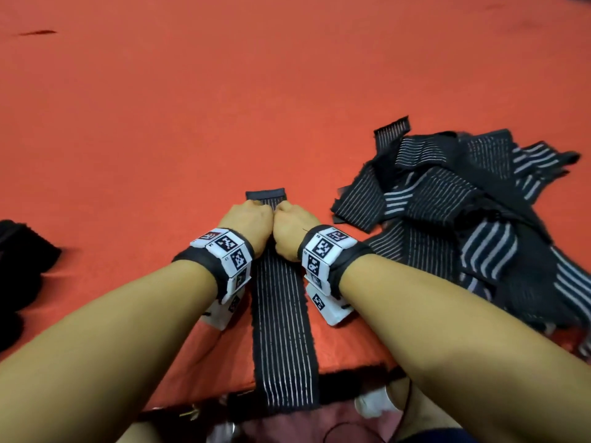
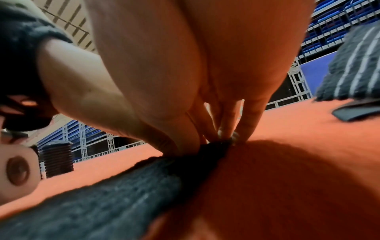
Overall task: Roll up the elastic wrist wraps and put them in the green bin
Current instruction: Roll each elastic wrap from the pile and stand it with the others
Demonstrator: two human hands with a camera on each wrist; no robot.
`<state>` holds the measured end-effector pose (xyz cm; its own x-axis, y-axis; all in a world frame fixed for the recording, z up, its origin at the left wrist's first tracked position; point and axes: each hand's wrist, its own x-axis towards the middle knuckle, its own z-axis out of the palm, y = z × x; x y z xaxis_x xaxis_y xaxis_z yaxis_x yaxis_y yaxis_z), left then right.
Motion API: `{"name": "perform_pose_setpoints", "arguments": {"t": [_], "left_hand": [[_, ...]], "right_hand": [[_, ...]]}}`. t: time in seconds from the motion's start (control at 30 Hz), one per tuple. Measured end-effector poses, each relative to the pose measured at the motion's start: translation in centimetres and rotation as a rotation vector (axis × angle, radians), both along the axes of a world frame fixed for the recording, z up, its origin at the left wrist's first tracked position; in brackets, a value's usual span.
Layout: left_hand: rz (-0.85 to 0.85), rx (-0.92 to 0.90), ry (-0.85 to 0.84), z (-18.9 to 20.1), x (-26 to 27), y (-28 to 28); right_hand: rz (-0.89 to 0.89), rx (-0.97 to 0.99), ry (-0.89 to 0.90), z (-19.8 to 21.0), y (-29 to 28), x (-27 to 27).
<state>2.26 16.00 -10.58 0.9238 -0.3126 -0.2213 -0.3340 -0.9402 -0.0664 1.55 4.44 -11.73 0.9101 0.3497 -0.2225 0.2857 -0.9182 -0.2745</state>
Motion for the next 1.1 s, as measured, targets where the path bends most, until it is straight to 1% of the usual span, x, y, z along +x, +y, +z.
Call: {"name": "perform_pose_setpoints", "arguments": {"t": [0.07,0.13,0.2,0.27,0.3,0.37,0.43,0.57,0.67,0.73,0.8,0.87,1.0,1.1], "left_hand": [[0.030,0.015,0.024,0.0,0.3,0.2],[0.069,0.023,0.052,0.3,0.4,-0.2],[0.122,0.009,0.060,0.8,0.2,-0.8],[0.153,-0.044,0.023,1.4,-0.4,-1.9],[0.145,-0.098,-0.012,1.8,-0.8,-2.8],[0.091,-0.248,-0.044,2.8,-2.3,-5.4],[0.022,-0.351,0.025,3.6,-4.3,-8.4],[-0.169,-0.401,0.190,3.7,-7.2,-13.6],[-0.255,-0.449,0.279,2.9,-8.3,-15.4],[-0.315,-0.399,0.303,2.0,-9.0,-16.1],[-0.361,-0.305,0.247,1.2,-9.7,-16.5],[-0.372,-0.292,0.178,1.0,-10.0,-16.5],[-0.282,-0.476,0.070,2.8,-9.3,-14.5],[-0.144,-0.682,0.001,5.2,-8.4,-12.2]], "right_hand": [[-0.027,0.083,0.007,0.2,-0.2,-0.2],[-0.114,0.158,-0.003,0.6,-1.5,-1.0],[-0.213,0.211,-0.052,1.0,-3.4,-2.0],[-0.294,0.292,-0.093,1.6,-5.7,-3.4],[-0.329,0.338,-0.112,2.1,-6.9,-4.0],[-0.396,0.406,-0.155,3.1,-9.3,-5.2],[-0.448,0.430,-0.196,4.0,-11.6,-6.1],[-0.525,0.418,-0.230,5.5,-15.4,-8.4],[-0.560,0.426,-0.228,5.6,-17.7,-9.8],[-0.570,0.428,-0.210,5.2,-18.9,-10.6],[-0.554,0.433,-0.180,4.7,-19.5,-11.4],[-0.512,0.436,-0.169,4.5,-19.7,-12.0],[-0.454,0.511,-0.233,4.9,-19.0,-12.4],[-0.428,0.584,-0.281,6.0,-17.9,-12.4]]}}
